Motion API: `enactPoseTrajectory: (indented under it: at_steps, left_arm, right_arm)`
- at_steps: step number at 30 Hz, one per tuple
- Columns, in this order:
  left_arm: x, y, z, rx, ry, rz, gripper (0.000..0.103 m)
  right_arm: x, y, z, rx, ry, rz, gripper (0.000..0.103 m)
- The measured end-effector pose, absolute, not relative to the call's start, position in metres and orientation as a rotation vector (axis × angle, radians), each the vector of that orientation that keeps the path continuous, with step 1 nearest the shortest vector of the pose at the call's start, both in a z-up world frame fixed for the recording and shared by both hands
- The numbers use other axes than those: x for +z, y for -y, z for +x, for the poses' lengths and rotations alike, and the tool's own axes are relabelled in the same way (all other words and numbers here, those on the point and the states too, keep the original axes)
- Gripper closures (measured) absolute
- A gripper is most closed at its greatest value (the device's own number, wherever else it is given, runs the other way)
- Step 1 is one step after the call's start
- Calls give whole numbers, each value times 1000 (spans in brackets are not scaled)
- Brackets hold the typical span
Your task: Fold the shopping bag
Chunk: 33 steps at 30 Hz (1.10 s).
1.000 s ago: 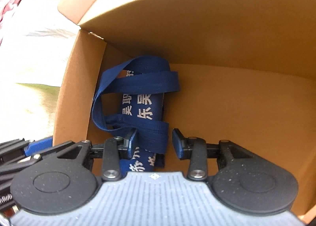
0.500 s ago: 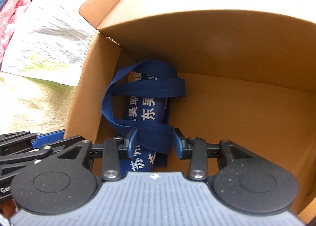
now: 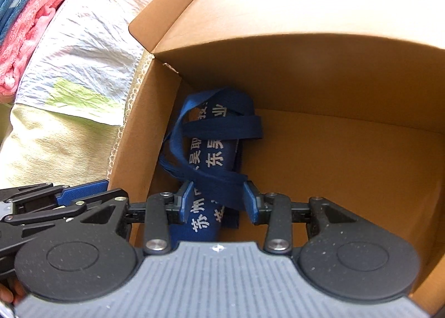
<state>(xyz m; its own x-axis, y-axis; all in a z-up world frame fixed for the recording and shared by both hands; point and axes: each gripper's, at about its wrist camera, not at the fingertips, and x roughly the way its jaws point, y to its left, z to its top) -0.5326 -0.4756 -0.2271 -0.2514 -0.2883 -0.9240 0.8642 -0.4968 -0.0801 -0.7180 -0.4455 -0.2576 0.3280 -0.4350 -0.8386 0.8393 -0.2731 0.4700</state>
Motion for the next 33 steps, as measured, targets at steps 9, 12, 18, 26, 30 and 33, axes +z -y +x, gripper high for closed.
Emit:
enactPoseTrajectory:
  at_steps: [9,12,18,26,30,33]
  left_arm:
    - [-192,447,-540,-1821,-795,1157,56]
    - [-175,423,-543,-1796,-791,1180,42]
    - [-136,382,-537,-1776,-779,1132,29]
    - [-92,335,-528,-1778,-705,1061,23]
    - [-75,306,-530,-1761,-607,1053,16]
    - [-62,285,-528,-1754,-576,1017,16]
  right_arm:
    - [-242,407,-703,-1317,-440,1303,67]
    - [-226,387,-697,-1350,-432,1277,60]
    - [-185,344,-706,-1397,-411,1185,41]
    - [-152,272,-709,-1432,-395,1088,29]
    - [-133,240,-706,-1474,-396,1032,24]
    - [-118,215,-705,-1530,-371,993,17]
